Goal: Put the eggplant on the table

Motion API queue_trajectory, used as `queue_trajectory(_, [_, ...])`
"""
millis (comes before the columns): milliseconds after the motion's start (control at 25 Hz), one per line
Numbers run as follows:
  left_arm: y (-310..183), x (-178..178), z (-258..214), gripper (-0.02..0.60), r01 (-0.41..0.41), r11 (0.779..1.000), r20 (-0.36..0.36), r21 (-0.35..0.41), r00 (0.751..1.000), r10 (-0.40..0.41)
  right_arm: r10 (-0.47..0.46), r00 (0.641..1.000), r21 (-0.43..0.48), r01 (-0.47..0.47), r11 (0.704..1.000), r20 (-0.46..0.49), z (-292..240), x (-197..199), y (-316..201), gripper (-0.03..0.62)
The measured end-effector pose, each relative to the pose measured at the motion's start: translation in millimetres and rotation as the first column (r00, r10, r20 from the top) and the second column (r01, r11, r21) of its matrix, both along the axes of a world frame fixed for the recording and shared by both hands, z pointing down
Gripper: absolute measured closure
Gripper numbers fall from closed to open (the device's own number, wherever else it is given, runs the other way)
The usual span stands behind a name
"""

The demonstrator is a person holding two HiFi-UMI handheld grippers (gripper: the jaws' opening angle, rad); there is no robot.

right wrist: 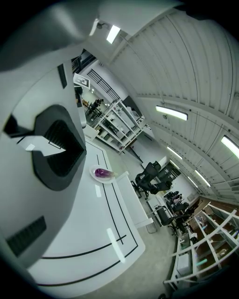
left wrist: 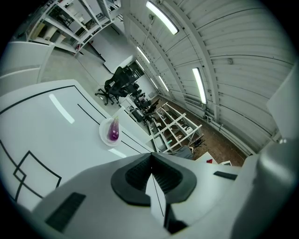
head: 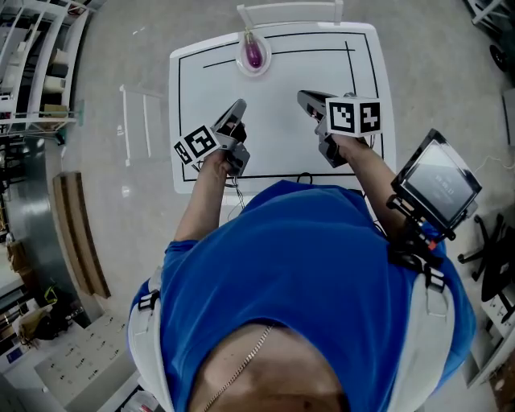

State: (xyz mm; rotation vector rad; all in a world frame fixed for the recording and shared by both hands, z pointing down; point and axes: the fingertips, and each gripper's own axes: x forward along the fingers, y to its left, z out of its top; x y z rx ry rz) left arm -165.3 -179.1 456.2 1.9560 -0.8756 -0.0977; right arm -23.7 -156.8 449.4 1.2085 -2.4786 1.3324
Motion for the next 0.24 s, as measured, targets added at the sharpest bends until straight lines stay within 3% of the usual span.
queue_trajectory(240, [3.1,9.0,4.4,0.574,-0.012,1.000,0.012,-0.003,1.000,0.012,-0.011,1.000,-0.006,0.011,1.000,0.009,5.1,2.2,-0.3,0.592])
